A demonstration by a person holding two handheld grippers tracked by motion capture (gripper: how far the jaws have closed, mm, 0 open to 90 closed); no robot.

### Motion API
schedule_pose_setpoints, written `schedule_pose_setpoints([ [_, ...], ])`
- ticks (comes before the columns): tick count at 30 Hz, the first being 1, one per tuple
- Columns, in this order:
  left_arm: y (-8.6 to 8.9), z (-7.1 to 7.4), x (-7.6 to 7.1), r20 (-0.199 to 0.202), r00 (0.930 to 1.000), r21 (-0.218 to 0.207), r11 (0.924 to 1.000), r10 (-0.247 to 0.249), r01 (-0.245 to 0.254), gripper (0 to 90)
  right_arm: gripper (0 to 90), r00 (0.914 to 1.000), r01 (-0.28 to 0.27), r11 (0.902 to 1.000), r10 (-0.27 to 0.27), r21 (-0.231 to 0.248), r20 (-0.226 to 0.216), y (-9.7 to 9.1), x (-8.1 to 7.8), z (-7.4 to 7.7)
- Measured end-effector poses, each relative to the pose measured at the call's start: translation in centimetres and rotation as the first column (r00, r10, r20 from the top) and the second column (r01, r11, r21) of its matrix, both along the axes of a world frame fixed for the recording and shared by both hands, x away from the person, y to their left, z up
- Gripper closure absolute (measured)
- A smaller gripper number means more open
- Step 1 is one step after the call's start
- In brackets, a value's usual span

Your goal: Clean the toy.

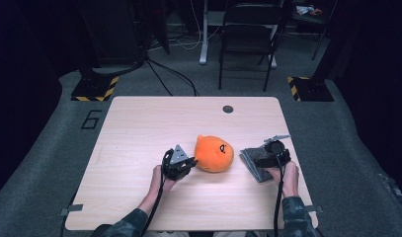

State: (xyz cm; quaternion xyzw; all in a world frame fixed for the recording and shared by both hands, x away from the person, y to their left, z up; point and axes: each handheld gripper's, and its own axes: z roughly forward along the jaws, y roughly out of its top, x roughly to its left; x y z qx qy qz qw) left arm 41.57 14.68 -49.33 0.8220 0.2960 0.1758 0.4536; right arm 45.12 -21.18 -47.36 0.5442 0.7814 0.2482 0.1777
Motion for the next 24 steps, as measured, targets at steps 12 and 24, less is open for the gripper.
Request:
schedule_pose_setpoints([
  [12,0.0,-0.1,-0.4,0.009,0.9999,-0.002,0.9999,-0.013,0.014,82.4,25.1,0.9972,0.043,0.999,-0.044,-0.012,-0.06,-0.4,0.8,-2.8],
  [24,0.1,-0.1,-0.4,-0.001,0.9998,-0.014,0.9997,-0.018,0.018,82.2,72.0,0.9991,0.042,0.9986,-0.042,0.033,0.007,-0.6,0.1,-2.8],
])
